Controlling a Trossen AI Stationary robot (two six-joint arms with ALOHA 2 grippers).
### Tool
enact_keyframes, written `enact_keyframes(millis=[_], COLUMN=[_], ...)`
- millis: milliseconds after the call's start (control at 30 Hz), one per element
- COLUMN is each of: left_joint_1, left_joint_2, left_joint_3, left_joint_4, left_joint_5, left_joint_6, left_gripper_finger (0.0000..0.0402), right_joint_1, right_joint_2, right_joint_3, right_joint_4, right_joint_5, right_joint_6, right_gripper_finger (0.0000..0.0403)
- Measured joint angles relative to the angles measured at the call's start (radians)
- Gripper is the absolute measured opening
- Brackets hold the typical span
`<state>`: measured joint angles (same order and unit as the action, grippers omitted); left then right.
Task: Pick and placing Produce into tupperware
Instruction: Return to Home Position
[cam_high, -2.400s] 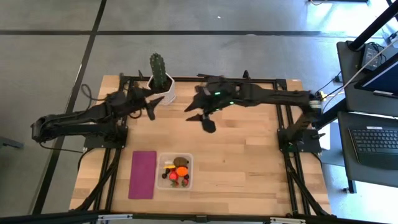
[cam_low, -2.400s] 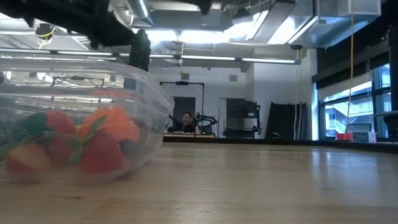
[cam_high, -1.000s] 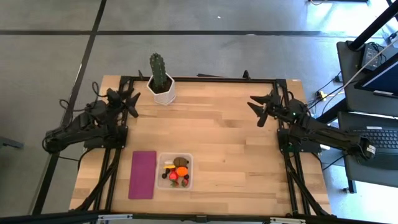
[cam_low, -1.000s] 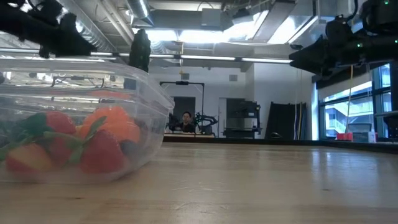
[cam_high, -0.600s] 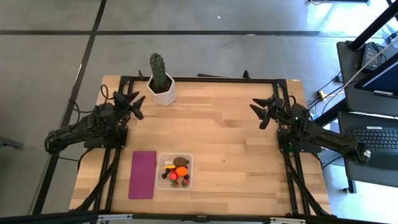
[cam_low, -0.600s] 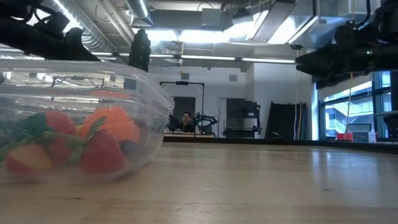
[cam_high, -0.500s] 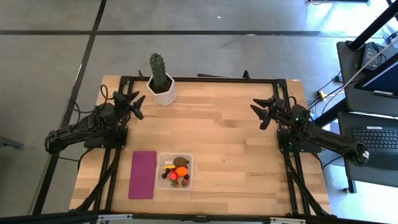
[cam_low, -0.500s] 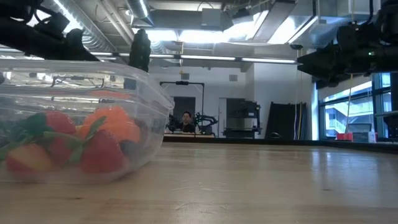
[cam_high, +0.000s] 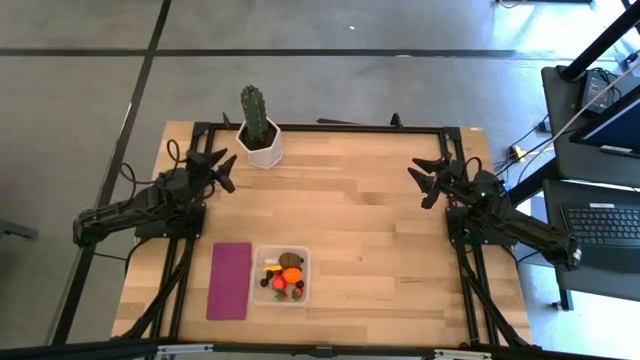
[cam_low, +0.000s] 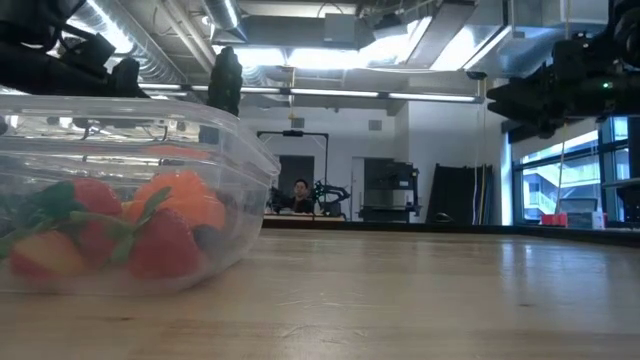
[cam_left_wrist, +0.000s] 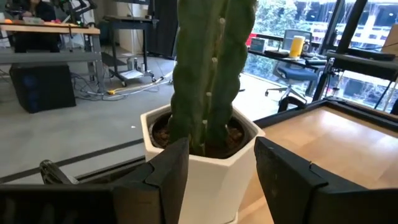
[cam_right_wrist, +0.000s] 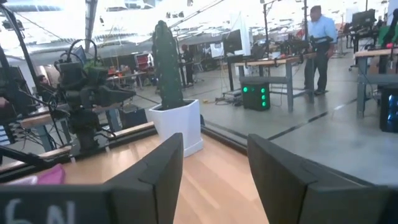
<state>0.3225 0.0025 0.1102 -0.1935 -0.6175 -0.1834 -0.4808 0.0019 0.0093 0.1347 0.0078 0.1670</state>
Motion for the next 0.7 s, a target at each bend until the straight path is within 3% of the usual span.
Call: enact_keyframes(millis=[700], left_joint_1=[0.000], left_joint_2=[0.000], left_joint_3=[-0.036], left_joint_4=[0.033], left_joint_5=[0.042], left_joint_6=[0.010], left_gripper_finger=[0.0176], right_joint_1=[0.000], right_joint_2=[0.000], right_joint_3=[0.000], right_joint_4=[-0.007], right_joint_5=[0.010], right_joint_6=[-0.068], right_gripper_finger=[0.0181])
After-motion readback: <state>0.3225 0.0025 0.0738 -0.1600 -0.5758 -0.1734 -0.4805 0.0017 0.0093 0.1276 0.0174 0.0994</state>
